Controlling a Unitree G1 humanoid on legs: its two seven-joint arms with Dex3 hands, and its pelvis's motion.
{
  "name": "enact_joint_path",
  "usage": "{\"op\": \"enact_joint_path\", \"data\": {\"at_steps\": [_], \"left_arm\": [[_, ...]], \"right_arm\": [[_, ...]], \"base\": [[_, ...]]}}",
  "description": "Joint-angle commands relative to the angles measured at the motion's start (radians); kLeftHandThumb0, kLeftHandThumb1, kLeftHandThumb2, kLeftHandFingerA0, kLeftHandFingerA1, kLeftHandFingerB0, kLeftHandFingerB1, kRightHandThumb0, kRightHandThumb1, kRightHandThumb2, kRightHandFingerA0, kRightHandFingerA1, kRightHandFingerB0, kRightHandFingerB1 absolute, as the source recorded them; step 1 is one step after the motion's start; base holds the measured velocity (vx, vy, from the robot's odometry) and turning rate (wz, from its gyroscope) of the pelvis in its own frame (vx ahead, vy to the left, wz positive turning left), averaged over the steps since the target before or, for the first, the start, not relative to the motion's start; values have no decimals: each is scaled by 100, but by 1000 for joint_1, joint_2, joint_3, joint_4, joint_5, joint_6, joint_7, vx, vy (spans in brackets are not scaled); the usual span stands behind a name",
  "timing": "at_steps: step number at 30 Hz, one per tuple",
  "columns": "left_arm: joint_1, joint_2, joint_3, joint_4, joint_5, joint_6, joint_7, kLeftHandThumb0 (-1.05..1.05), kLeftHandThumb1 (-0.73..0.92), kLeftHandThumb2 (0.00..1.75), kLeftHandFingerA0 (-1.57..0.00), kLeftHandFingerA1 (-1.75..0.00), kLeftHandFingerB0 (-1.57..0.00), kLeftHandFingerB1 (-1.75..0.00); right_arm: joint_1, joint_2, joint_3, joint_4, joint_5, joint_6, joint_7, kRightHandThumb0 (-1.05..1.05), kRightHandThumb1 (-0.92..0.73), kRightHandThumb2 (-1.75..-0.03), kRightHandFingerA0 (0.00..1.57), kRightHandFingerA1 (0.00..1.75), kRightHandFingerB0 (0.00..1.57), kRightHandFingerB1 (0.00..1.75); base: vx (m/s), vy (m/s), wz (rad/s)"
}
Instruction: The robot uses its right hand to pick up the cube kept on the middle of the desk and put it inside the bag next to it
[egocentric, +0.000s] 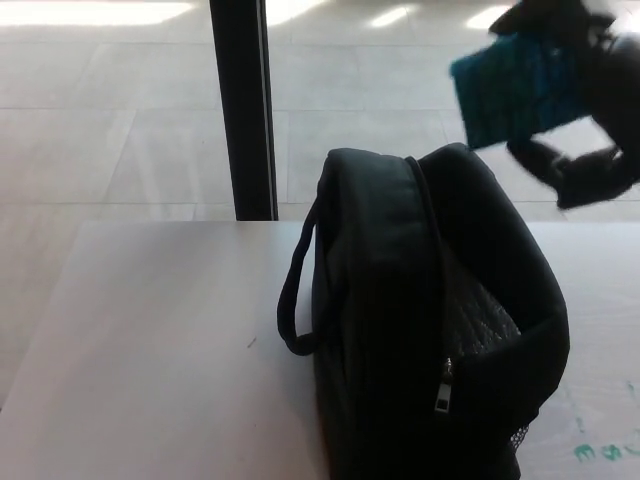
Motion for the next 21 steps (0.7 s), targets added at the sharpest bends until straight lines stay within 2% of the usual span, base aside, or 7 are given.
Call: {"op": "enact_joint_path", "data": {"at_steps": [1, 11, 16, 17, 18, 19, 21], "left_arm": [[12, 20, -1, 6, 14, -13, -4, -58, 55, 91, -29, -59, -23, -52], [-1, 18, 5, -11, 8, 19, 14, -55, 57, 93, -32, -61, -25, -53], [4, 27, -3, 6, 9, -8, -15, -55, 54, 90, -25, -58, -23, -53], [2, 24, 4, 6, 2, 1, -11, -48, 75, 62, -28, -50, -29, -44], [3, 25, 4, 5, 3, 1, -12, -48, 75, 62, -28, -50, -29, -44], [0, 25, 1, 12, 5, -3, -13, -48, 74, 62, -28, -51, -29, -44], [-5, 23, 1, 19, 9, -7, -5, -56, 55, 90, -28, -59, -23, -52]], "right_arm": [[82, -42, 42, -3, -30, -92, 45, -22, -52, -98, 88, 175, 78, 152], [116, -123, 73, 86, -62, -75, 140, -14, -51, -95, 100, 171, 81, 132], [114, -99, 86, 101, -76, -62, 147, -26, -57, -84, 88, 175, 75, 145], [104, -80, 97, 109, -78, -76, 133, -35, -49, -96, 115, 130, 83, 96], [106, -80, 96, 108, -79, -77, 133, -35, -49, -96, 115, 130, 83, 96], [105, -72, 97, 114, -80, -94, 118, -29, -64, -74, 90, 171, 83, 99], [81, -38, 117, 77, -99, -44, 142, -40, -67, -60, 88, 128, 48, 44]], "base": [[0, 0, 0], [0, 0, 0], [0, 0, 0], [0, 0, 0], [0, 0, 0], [0, 0, 0], [0, 0, 0]]}}
